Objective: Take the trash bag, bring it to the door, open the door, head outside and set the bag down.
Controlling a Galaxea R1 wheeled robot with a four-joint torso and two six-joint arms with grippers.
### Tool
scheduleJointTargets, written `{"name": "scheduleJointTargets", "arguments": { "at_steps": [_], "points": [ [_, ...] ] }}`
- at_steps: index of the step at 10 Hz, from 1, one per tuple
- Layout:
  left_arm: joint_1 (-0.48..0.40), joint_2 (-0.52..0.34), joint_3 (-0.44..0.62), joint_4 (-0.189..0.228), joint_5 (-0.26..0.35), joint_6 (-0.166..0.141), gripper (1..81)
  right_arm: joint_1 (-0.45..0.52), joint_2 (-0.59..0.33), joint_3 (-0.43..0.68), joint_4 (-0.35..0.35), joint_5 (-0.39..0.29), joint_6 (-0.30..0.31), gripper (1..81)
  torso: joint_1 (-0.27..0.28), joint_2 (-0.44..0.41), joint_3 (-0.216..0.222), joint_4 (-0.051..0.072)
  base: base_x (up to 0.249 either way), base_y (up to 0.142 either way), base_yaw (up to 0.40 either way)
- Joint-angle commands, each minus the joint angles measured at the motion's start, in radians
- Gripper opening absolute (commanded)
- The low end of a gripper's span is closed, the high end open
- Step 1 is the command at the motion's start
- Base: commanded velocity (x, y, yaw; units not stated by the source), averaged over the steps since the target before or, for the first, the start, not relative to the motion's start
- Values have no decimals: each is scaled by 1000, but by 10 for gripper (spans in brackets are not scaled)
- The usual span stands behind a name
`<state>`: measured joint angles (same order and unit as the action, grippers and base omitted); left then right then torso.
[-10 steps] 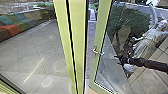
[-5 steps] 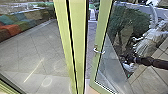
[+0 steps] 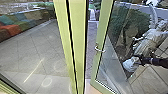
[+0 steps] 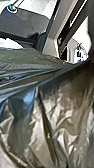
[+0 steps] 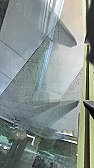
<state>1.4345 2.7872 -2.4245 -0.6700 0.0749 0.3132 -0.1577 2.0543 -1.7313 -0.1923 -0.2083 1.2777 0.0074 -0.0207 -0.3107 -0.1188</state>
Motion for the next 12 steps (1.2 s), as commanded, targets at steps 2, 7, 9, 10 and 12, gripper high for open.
{"name": "scheduleJointTargets", "arguments": {
  "at_steps": [2, 7, 9, 10, 12],
  "points": [
    [5, -14, 7, -8, 94, 4, 10, 171, -159, -16, -2, 17, 25, 811, 0, 0, 0, 0, 0, 0, 0],
    [10, -4, 11, -10, 94, 4, 10, 187, -104, -17, 2, 14, 28, 811, 0, 0, 0, 0, 0, 0, 0],
    [10, -1, 7, -10, 94, 4, 10, 218, -37, -65, 7, 4, 28, 811, 0, 0, 0, 0, 0, 0, 0],
    [11, 0, 10, -10, 94, 4, 10, 217, 15, -101, 5, 4, 28, 811, 0, 0, 0, 0, 0, 0, 0],
    [11, -3, 7, -11, 94, 3, 10, 217, 109, -188, 8, 6, 29, 811, 0, 0, 0, 0, 0, 0, 0]
  ]
}}
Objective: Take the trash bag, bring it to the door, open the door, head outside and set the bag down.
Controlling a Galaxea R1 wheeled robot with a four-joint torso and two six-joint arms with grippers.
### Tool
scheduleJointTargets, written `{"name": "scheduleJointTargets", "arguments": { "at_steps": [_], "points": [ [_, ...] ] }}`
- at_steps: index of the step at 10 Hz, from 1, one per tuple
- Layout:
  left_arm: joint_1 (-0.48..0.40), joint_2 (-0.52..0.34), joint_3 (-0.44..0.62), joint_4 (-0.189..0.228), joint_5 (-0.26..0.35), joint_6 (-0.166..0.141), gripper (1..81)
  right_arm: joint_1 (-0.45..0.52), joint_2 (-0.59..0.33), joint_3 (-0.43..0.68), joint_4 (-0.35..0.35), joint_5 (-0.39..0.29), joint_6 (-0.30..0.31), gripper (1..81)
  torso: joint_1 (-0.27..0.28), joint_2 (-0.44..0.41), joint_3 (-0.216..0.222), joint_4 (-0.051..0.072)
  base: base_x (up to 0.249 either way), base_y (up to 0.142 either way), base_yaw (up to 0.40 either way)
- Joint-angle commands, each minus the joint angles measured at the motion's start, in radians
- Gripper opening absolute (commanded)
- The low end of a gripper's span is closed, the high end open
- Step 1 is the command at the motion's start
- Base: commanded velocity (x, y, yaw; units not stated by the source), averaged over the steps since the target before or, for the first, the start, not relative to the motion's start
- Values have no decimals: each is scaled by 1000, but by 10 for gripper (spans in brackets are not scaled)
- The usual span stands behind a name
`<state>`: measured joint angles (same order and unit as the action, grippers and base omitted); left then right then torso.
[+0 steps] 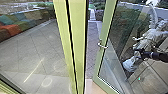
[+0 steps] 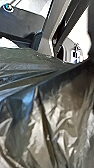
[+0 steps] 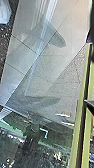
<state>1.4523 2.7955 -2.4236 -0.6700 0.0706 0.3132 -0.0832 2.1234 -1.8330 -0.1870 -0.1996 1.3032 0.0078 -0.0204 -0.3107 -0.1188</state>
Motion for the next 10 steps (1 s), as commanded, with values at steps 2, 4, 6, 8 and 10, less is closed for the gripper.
{"name": "scheduleJointTargets", "arguments": {
  "at_steps": [2, 4, 6, 8, 10],
  "points": [
    [-6, -10, 6, -13, 98, 3, 10, 147, 121, -149, 3, -4, 2, 811, 0, 0, 0, 0, 0, 0, 0],
    [-5, -8, 6, -13, 98, 1, 10, 121, 204, -233, 0, -4, 1, 811, 0, 0, 0, 0, 0, 0, 0],
    [-5, -7, 6, -13, 98, 0, 10, 111, 227, -255, -5, -3, -1, 811, 0, 0, 0, 0, 0, 0, 0],
    [-2, -5, 6, -13, 98, 0, 10, 147, 134, -227, -3, -4, -1, 811, 0, 0, 0, 0, 0, 0, 0],
    [-2, 0, 6, -8, 98, 0, 10, 157, 15, -164, -8, -8, -10, 811, 0, 0, 0, 0, 0, 0, 0]
  ]
}}
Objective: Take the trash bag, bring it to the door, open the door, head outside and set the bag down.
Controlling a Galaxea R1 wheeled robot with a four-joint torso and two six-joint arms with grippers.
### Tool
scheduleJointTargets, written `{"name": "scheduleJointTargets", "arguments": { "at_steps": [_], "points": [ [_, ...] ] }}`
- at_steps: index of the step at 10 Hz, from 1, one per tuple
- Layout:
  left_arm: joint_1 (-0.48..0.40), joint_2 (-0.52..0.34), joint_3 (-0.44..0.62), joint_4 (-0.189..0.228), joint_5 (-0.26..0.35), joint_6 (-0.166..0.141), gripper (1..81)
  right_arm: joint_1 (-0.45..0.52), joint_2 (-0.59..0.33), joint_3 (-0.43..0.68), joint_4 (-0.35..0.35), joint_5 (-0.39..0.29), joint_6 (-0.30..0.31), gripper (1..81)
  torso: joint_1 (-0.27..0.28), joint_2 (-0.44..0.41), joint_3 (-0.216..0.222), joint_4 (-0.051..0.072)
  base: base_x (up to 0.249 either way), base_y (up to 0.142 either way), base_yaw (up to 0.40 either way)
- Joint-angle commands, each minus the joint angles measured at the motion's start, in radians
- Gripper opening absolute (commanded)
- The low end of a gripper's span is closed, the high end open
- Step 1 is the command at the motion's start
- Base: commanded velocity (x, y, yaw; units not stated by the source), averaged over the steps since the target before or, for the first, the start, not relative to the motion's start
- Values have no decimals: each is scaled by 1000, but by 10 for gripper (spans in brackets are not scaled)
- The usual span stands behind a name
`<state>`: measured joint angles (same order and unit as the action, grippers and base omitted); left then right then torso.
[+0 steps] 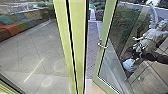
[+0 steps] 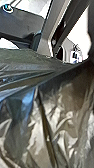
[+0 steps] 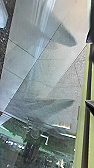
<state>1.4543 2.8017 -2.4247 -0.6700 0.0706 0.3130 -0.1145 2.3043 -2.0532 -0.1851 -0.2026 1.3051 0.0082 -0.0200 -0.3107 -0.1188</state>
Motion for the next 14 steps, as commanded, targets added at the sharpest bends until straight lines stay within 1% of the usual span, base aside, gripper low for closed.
{"name": "scheduleJointTargets", "arguments": {
  "at_steps": [1, 2, 5, 10, 14],
  "points": [
    [-4, -5, 7, -8, 98, 1, 10, 186, -211, 76, -11, -5, -18, 811, 0, 0, 0, 0, 0, 0, 0],
    [-4, -5, 7, -9, 98, 1, 10, 186, -260, 100, -11, -3, -21, 811, 0, 0, 0, 0, 0, 0, 0],
    [-4, -5, 7, -8, 98, 1, 10, 184, -345, 140, -20, -3, -27, 811, 0, 0, 0, 0, 0, 0, 0],
    [-2, -7, 7, -2, 98, 3, 10, 156, -463, 160, -27, -3, -29, 811, 0, 0, 0, 0, 0, 0, 0],
    [-1, -2, 7, -2, 98, 3, 10, 164, -538, 168, -28, -3, -30, 811, 0, 0, 0, 1, 0, 0, 0]
  ]
}}
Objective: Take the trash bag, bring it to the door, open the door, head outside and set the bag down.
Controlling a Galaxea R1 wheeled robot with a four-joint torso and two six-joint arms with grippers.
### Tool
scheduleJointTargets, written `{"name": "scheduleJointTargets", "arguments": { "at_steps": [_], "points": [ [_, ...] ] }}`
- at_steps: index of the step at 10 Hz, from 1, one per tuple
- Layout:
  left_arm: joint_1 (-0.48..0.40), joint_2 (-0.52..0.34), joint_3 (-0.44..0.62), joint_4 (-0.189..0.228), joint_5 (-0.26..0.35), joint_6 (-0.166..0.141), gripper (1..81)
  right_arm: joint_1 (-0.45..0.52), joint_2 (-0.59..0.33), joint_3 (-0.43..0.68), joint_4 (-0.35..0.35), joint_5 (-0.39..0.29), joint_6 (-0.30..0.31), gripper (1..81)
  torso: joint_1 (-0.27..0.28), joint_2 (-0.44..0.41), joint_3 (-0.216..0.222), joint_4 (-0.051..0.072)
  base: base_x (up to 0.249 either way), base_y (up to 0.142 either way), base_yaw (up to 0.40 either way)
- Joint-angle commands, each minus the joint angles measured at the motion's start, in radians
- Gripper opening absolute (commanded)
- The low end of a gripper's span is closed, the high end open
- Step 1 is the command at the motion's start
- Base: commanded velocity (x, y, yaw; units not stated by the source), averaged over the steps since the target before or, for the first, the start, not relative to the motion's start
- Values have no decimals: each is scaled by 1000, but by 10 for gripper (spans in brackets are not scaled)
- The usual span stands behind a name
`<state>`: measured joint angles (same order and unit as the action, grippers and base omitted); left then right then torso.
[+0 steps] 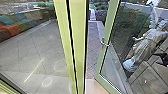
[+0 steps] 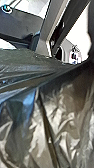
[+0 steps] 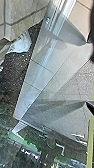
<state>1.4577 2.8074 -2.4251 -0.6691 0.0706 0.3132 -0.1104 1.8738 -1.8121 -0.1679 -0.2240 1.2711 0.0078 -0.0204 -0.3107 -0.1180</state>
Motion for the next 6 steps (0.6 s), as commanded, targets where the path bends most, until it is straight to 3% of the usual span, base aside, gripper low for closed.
{"name": "scheduleJointTargets", "arguments": {
  "at_steps": [1, 6],
  "points": [
    [-4, -6, 8, -1, 98, 4, 10, 160, -117, -70, -45, 18, -1, 811, 0, 0, 0, 0, 0, 0, 0],
    [-4, -6, 8, -1, 98, 6, 10, 151, -157, -61, -45, 18, -2, 811, 0, 0, 0, 0, 0, 0, 0]
  ]
}}
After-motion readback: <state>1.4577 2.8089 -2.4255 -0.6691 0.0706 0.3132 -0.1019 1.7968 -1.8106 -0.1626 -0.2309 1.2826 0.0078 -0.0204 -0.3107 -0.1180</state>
